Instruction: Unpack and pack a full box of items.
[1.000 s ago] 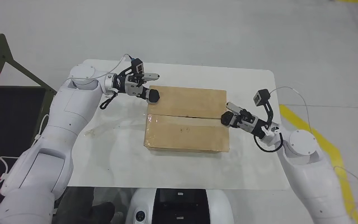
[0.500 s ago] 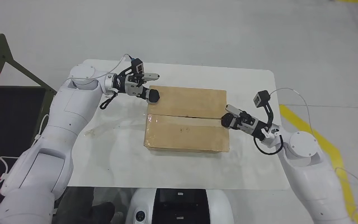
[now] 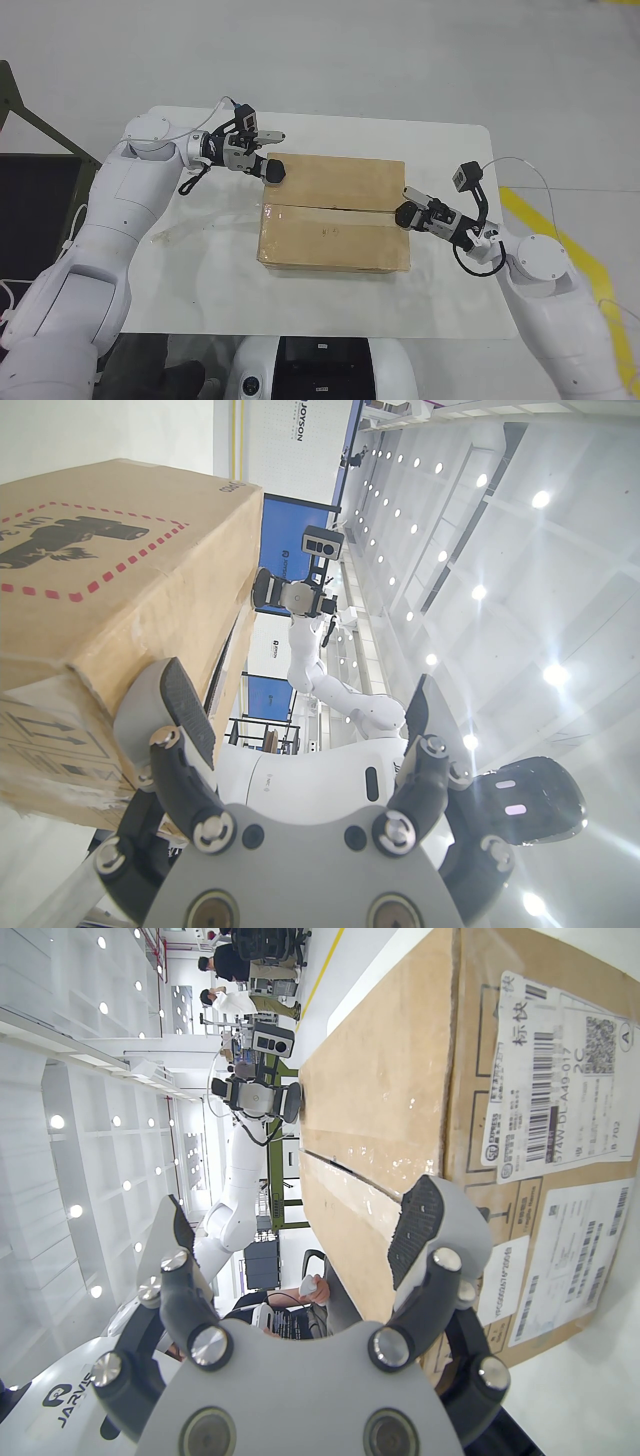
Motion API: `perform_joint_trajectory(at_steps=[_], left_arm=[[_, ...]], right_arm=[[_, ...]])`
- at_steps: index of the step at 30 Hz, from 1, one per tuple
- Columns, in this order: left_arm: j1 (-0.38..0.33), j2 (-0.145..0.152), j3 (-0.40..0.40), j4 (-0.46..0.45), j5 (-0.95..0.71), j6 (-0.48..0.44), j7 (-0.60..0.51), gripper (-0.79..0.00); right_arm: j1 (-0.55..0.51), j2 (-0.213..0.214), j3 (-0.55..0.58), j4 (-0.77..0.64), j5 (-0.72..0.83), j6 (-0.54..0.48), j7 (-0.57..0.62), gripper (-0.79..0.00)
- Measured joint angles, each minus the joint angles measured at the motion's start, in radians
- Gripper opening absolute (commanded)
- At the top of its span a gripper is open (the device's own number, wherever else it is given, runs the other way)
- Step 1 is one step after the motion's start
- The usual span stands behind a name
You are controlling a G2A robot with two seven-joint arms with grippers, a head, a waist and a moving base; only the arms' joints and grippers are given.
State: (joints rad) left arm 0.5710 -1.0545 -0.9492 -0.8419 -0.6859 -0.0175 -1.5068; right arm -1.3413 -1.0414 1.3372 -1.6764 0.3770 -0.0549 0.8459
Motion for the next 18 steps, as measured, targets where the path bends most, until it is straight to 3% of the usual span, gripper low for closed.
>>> perform_joint_trajectory(at_steps=[14,18], left_arm=[[0.001,0.0,-0.002,-0.002,-0.001,-0.001,0.002,0.0],[0.052,0.018,-0.054,-0.086,-0.02,-0.009,0.057,0.0]], right_arm=[[0.0,0.0,0.0,0.0,0.0,0.0,0.0,0.0],[0.0,0.0,0.0,0.0,0.0,0.0,0.0,0.0]])
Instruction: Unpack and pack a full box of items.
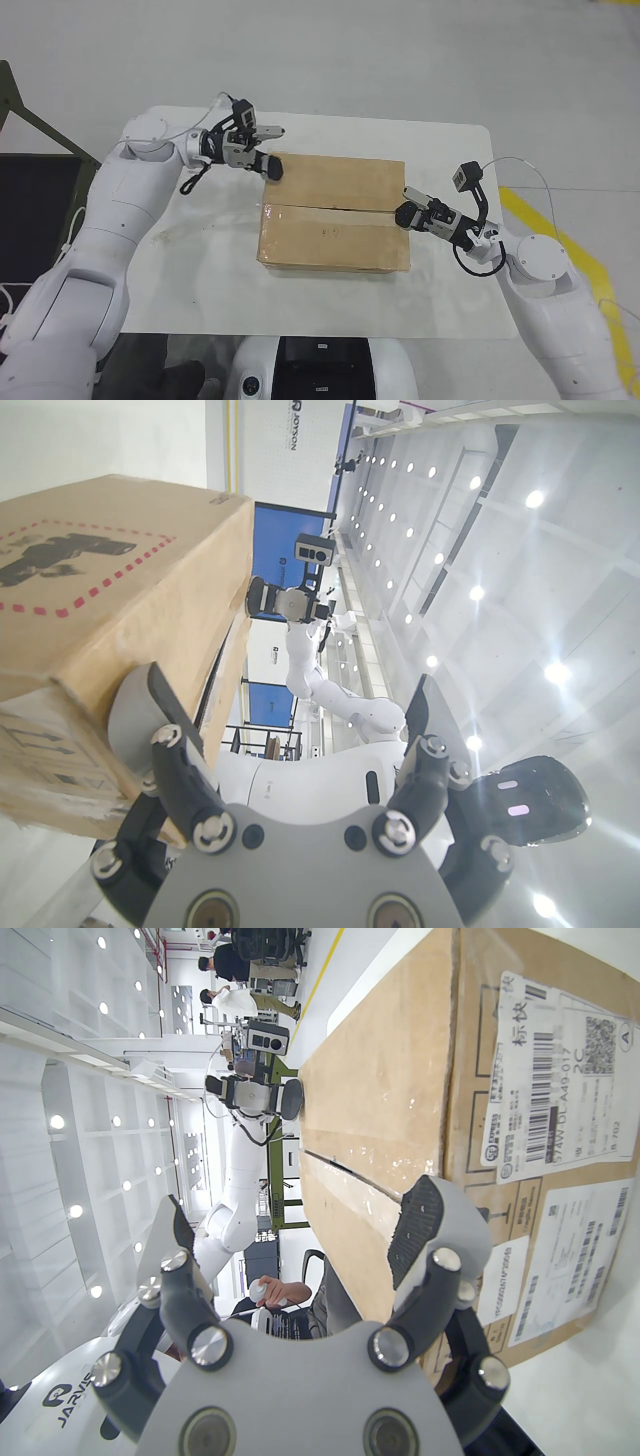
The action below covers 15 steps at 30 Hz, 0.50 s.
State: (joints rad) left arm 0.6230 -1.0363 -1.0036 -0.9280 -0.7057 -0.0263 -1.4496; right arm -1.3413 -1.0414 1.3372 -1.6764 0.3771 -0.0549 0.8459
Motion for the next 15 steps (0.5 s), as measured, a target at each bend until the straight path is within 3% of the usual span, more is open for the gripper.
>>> perform_joint_trajectory(at_steps=[8,15], left_arm=[[0.179,0.055,-0.163,-0.181,-0.045,0.012,0.096,0.0],[0.404,0.097,-0.346,-0.391,-0.082,-0.023,0.225,0.0]], right_arm=[[0.0,0.0,0.0,0.0,0.0,0.0,0.0,0.0],[0.0,0.0,0.0,0.0,0.0,0.0,0.0,0.0]])
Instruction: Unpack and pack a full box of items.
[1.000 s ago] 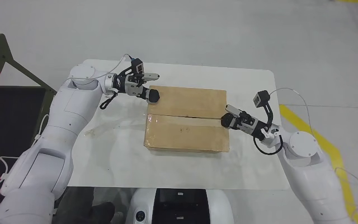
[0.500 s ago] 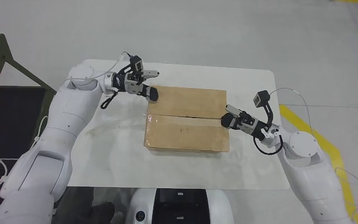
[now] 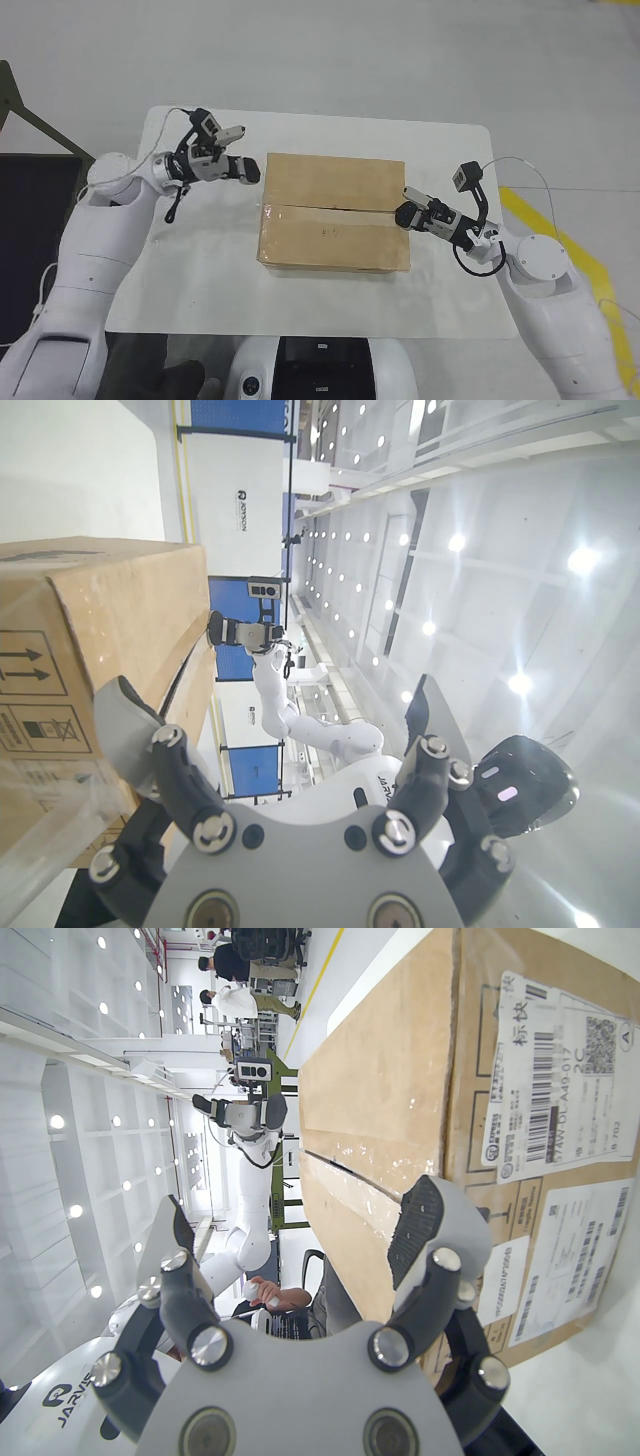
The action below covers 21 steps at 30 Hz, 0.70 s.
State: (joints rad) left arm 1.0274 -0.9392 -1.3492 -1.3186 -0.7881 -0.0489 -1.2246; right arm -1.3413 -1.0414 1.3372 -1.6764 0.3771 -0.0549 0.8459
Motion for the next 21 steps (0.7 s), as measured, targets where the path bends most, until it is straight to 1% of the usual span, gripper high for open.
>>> perform_joint_trajectory(at_steps=[3,5,6,8,12,15,18,20,21], left_arm=[[0.114,0.011,-0.078,-0.1,-0.011,-0.022,0.082,0.0],[0.184,0.016,-0.122,-0.153,-0.021,-0.024,0.147,0.0],[0.231,0.018,-0.149,-0.19,-0.029,-0.021,0.184,0.0],[0.298,0.021,-0.19,-0.241,-0.031,-0.024,0.234,0.0],[0.446,0.023,-0.273,-0.352,-0.03,-0.062,0.342,0.0],[0.537,0.02,-0.32,-0.411,-0.027,-0.102,0.405,0.0],[0.614,0.016,-0.355,-0.452,-0.014,-0.146,0.456,0.0],[0.642,0.014,-0.365,-0.465,-0.002,-0.159,0.464,0.0],[0.644,0.014,-0.365,-0.466,-0.001,-0.159,0.464,0.0]], right_arm=[[0.0,0.0,0.0,0.0,0.0,0.0,0.0,0.0],[0.0,0.0,0.0,0.0,0.0,0.0,0.0,0.0],[0.0,0.0,0.0,0.0,0.0,0.0,0.0,0.0],[0.0,0.0,0.0,0.0,0.0,0.0,0.0,0.0],[0.0,0.0,0.0,0.0,0.0,0.0,0.0,0.0],[0.0,0.0,0.0,0.0,0.0,0.0,0.0,0.0],[0.0,0.0,0.0,0.0,0.0,0.0,0.0,0.0],[0.0,0.0,0.0,0.0,0.0,0.0,0.0,0.0],[0.0,0.0,0.0,0.0,0.0,0.0,0.0,0.0]])
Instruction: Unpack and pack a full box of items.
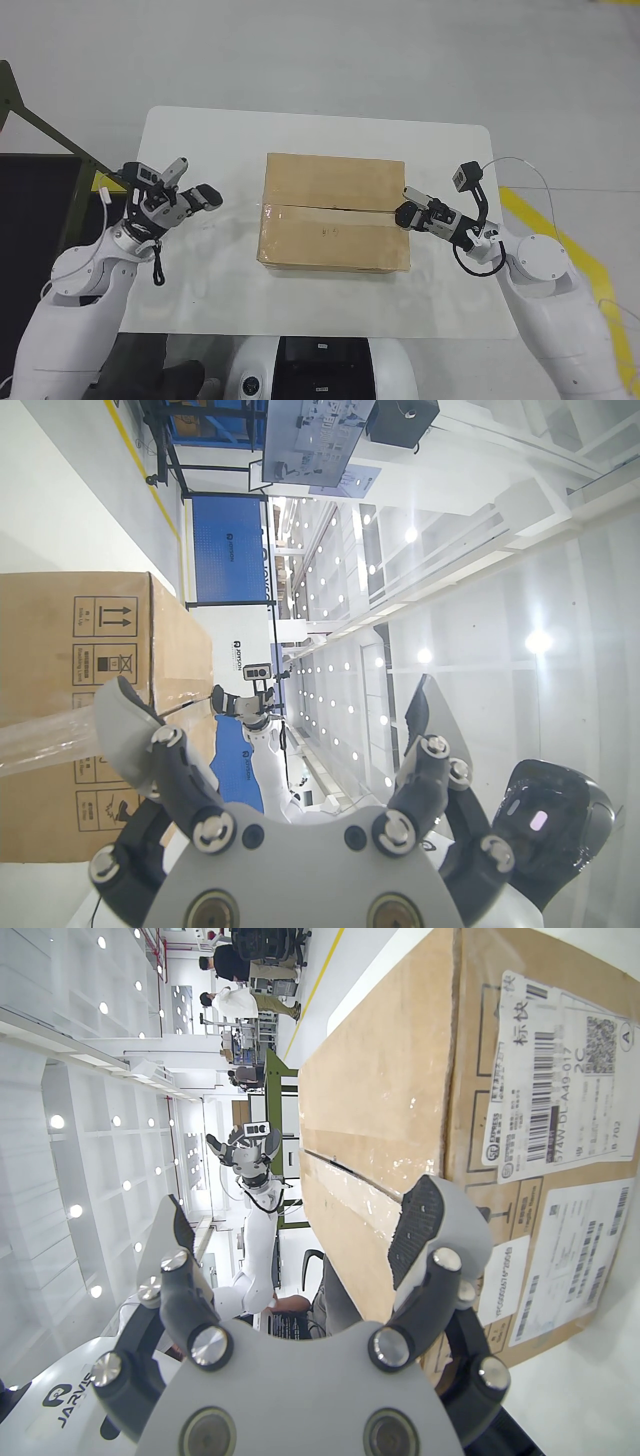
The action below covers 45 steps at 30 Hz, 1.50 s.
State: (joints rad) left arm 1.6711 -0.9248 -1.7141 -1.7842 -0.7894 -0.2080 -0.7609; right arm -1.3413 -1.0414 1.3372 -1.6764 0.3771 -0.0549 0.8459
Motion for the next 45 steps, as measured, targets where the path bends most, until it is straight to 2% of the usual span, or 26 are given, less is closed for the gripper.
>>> perform_joint_trajectory(at_steps=[16,25,29,37,42,45], left_arm=[[0.006,-0.002,-0.004,0.002,0.008,0.013,0.02,0.0],[0.135,-0.006,-0.11,0.035,0.011,0.023,0.028,0.0],[0.161,-0.003,-0.174,0.058,0.022,0.069,0.013,0.0],[0.181,0.009,-0.285,0.102,0.035,0.218,-0.076,0.0],[0.187,0.018,-0.325,0.135,0.062,0.32,-0.159,0.0],[0.163,0.024,-0.326,0.164,0.085,0.376,-0.19,0.0]], right_arm=[[0.0,0.0,0.0,0.0,0.0,0.0,0.0,0.0],[0.0,0.0,0.0,0.0,0.0,0.0,0.0,0.0],[0.0,0.0,0.0,0.0,0.0,0.0,0.0,0.0],[0.0,0.0,0.0,0.0,0.0,0.0,0.0,0.0],[0.0,0.0,0.0,0.0,0.0,0.0,0.0,0.0],[0.0,0.0,0.0,0.0,0.0,0.0,0.0,0.0]])
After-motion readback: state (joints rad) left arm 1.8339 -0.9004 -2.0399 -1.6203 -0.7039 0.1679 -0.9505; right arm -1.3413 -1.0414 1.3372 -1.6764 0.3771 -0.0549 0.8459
